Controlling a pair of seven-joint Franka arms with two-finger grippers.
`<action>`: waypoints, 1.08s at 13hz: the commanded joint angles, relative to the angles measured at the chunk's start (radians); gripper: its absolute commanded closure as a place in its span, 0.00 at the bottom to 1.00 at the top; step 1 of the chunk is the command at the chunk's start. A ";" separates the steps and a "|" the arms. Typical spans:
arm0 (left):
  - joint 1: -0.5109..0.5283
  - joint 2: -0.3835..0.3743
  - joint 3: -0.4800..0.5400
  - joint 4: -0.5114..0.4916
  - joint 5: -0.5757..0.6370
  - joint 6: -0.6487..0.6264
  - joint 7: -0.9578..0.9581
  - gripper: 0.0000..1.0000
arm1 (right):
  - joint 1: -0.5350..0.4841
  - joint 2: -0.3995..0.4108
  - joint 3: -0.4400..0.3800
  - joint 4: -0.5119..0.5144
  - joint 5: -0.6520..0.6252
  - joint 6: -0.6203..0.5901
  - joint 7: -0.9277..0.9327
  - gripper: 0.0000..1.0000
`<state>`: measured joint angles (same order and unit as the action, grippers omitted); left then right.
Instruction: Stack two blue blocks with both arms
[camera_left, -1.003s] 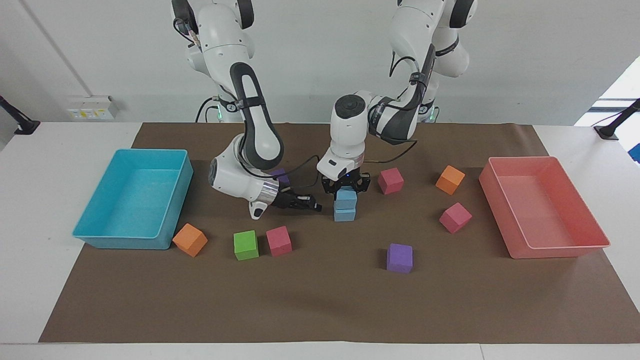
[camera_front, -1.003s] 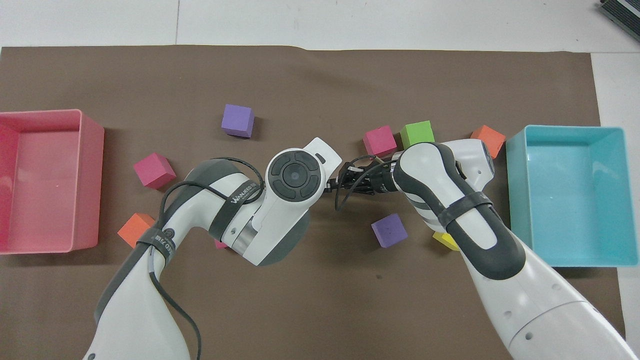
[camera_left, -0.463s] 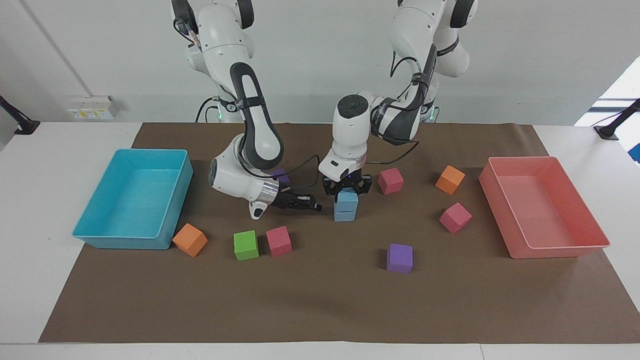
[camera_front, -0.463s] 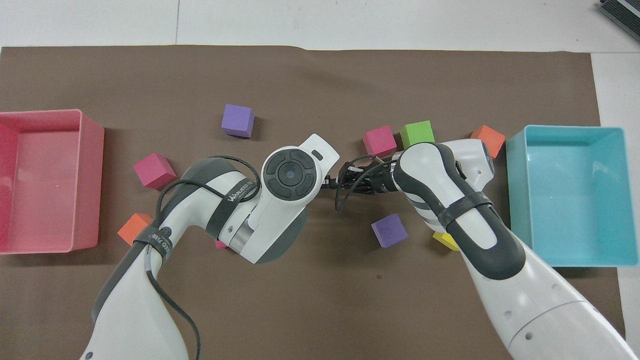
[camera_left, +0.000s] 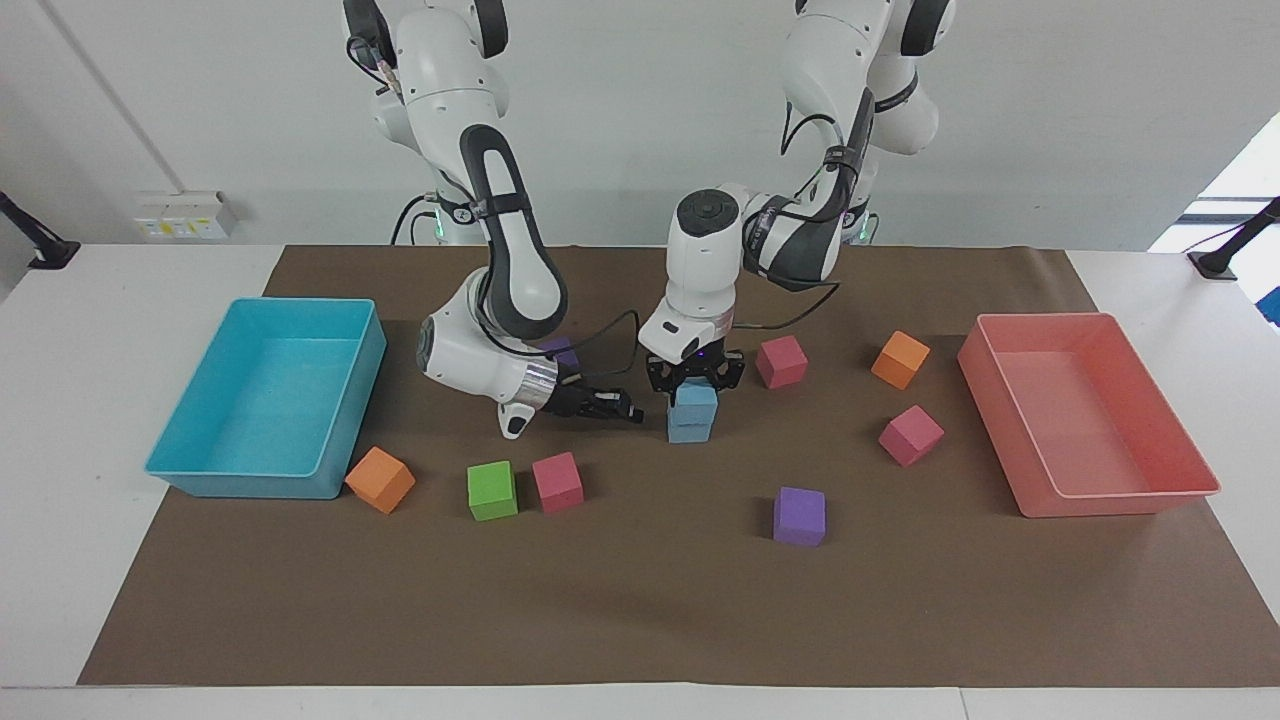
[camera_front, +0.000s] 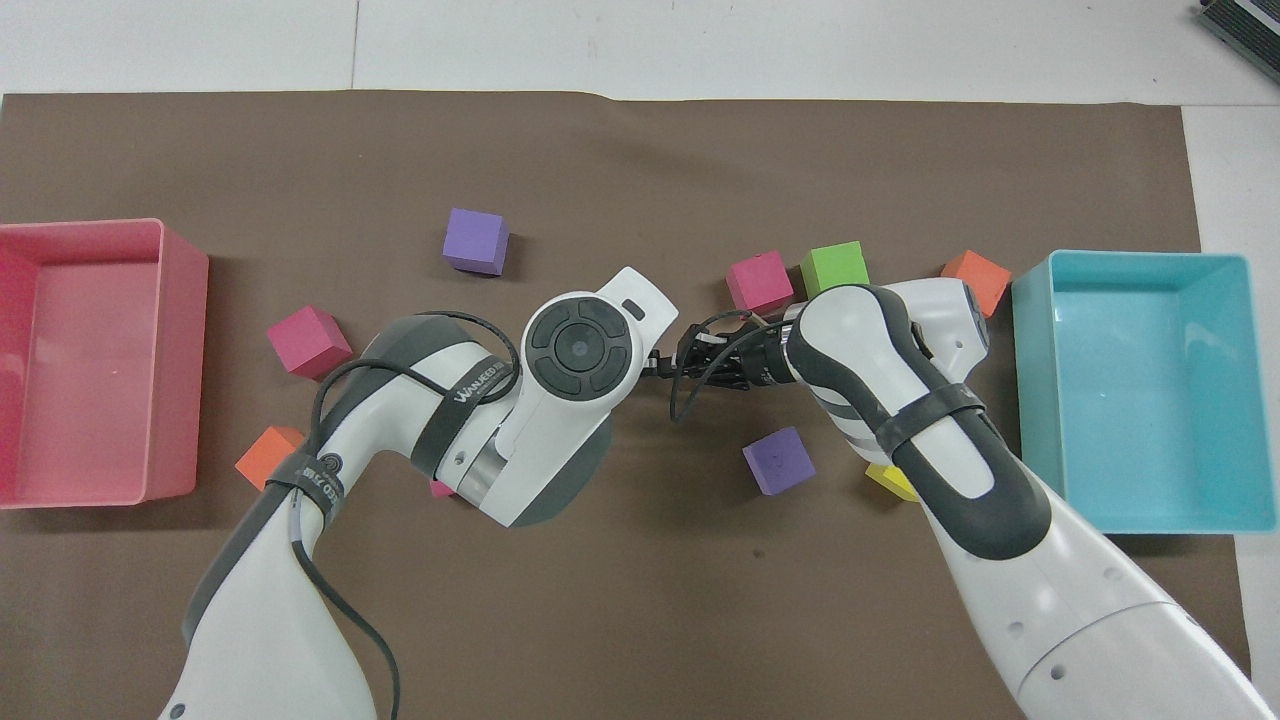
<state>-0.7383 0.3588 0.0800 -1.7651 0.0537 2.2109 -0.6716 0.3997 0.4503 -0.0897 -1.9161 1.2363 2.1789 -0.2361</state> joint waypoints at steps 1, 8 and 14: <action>-0.006 -0.011 0.006 -0.031 -0.008 0.026 0.006 0.67 | 0.001 -0.004 0.004 -0.014 0.040 0.018 -0.032 1.00; -0.006 -0.011 0.006 -0.033 -0.008 0.024 0.006 0.66 | 0.001 -0.004 0.004 -0.014 0.040 0.018 -0.032 1.00; -0.006 -0.011 0.004 -0.033 -0.008 0.030 0.006 0.32 | 0.001 -0.004 0.002 -0.014 0.040 0.019 -0.032 1.00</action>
<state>-0.7383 0.3589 0.0792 -1.7742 0.0537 2.2148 -0.6713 0.3997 0.4503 -0.0897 -1.9162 1.2363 2.1789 -0.2361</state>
